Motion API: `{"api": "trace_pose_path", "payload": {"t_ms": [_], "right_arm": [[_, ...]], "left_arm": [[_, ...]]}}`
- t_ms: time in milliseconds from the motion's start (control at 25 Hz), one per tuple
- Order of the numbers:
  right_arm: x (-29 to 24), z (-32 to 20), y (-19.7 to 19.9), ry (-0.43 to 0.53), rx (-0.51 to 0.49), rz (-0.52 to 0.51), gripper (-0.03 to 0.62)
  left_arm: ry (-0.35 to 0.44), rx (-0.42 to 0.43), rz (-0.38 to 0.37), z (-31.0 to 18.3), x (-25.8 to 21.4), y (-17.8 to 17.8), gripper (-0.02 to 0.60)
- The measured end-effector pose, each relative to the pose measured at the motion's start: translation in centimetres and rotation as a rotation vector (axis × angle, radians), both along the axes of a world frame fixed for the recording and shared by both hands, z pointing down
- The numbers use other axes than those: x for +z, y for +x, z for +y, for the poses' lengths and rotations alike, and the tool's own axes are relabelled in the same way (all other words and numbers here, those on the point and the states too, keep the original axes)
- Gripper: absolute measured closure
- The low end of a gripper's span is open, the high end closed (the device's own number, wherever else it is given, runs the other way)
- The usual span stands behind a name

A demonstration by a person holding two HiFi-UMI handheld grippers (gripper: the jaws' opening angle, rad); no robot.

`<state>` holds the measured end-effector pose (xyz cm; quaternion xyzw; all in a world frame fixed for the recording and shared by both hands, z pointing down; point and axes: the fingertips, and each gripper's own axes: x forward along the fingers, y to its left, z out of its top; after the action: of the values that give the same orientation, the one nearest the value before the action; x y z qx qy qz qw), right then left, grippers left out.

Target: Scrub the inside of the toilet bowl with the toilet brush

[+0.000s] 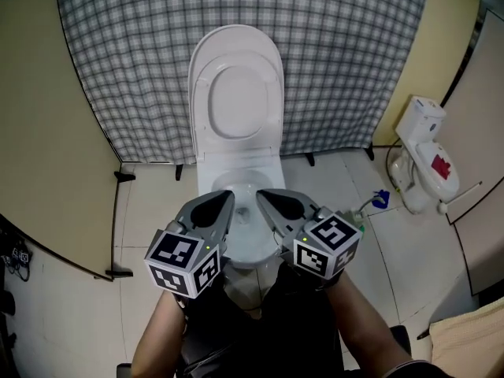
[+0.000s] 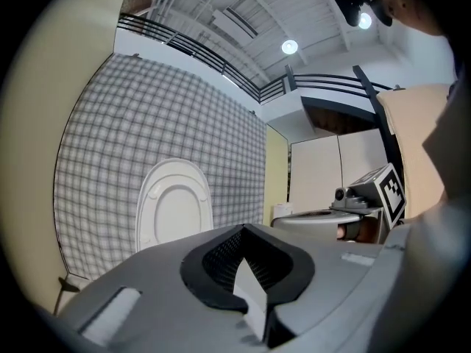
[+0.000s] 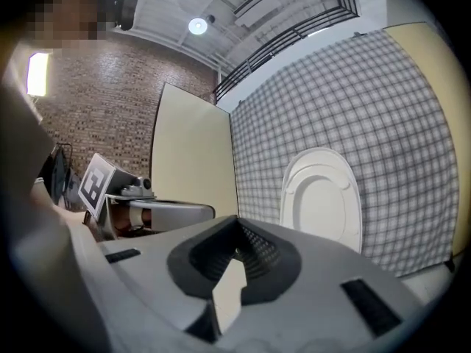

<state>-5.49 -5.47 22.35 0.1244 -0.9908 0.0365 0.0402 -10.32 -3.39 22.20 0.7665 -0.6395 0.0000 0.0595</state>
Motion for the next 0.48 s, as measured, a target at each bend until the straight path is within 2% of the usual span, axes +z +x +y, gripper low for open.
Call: {"api": "trace_pose_path", "payload": {"t_ms": [200, 480], "right_arm": [[-1.8, 1.1, -0.7, 0.035, -0.033, -0.007, 0.579], [-4.2, 1.8, 0.7, 0.024, -0.039, -0.028, 0.579]], "left_arm": [[0.002, 0.003, 0.011, 0.1, -1.4, -0.9, 0.572], [-0.004, 0.004, 0.027, 1.5, -3.9, 0.2, 0.572]]}}
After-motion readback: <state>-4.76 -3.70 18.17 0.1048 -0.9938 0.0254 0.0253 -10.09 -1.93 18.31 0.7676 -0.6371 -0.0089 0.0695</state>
